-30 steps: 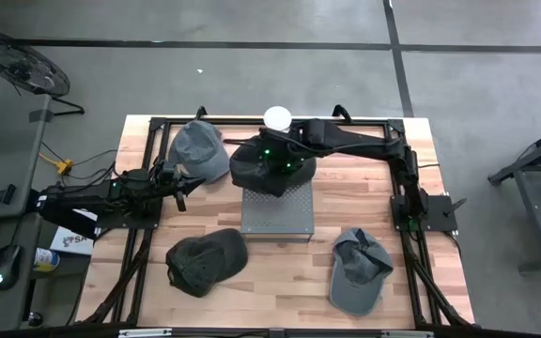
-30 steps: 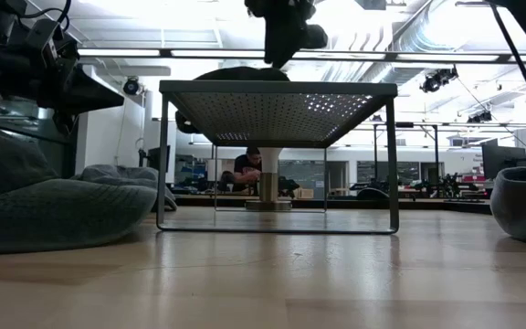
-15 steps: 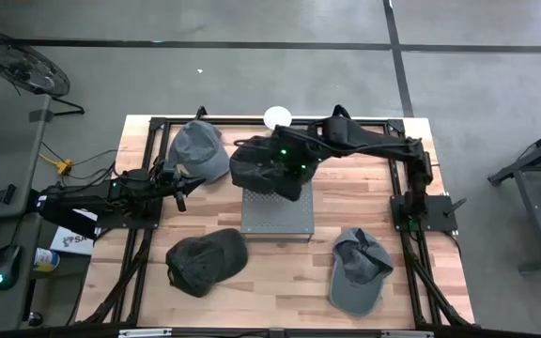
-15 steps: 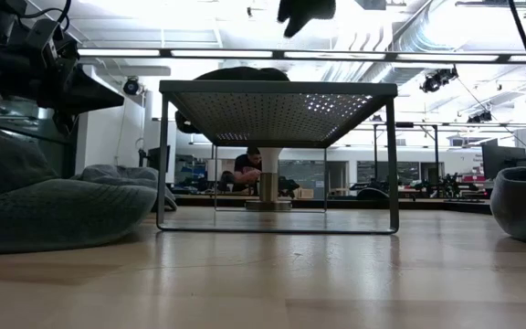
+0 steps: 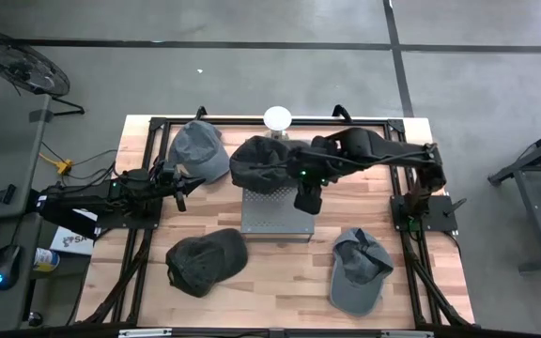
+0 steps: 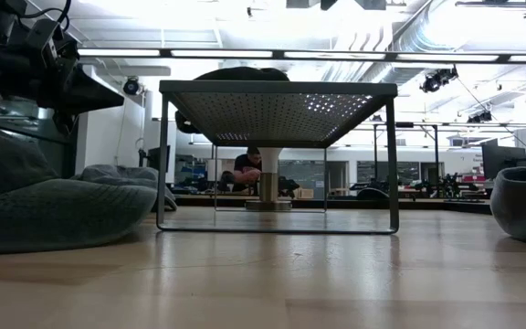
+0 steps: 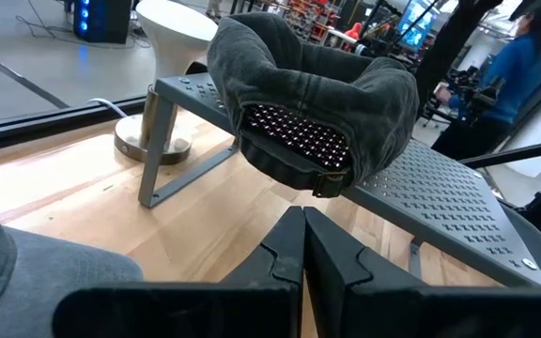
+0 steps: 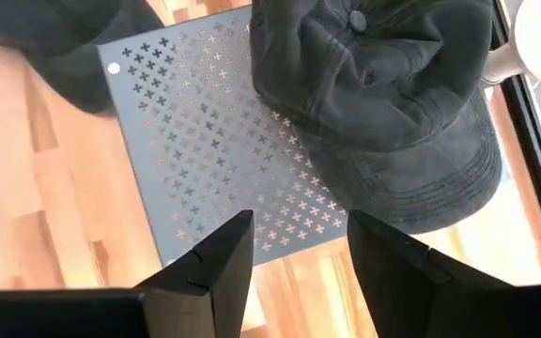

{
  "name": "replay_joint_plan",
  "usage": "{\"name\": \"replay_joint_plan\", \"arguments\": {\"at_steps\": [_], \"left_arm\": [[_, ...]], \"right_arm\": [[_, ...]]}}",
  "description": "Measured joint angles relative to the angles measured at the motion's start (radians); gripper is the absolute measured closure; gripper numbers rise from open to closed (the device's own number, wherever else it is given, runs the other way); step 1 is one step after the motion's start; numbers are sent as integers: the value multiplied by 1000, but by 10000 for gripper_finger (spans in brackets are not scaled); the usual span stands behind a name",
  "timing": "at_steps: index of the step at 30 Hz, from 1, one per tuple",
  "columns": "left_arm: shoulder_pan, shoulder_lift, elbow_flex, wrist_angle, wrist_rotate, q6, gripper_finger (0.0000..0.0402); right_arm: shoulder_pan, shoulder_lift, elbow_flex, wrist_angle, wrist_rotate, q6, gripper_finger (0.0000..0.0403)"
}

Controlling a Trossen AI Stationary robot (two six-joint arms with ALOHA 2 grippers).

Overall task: Pick & Place hat
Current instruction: Put the bottom gray cap on the shelf

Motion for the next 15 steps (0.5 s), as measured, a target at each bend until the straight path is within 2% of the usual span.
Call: {"name": "replay_joint_plan", "arguments": {"at_steps": [12, 15], "left_arm": [[0, 0, 0, 0, 0, 0, 400], [0, 0, 0, 0, 0, 0, 400]], "right_arm": [[87, -2, 0, -1, -83, 113, 236], [103, -5, -38, -2, -87, 154, 236]]}}
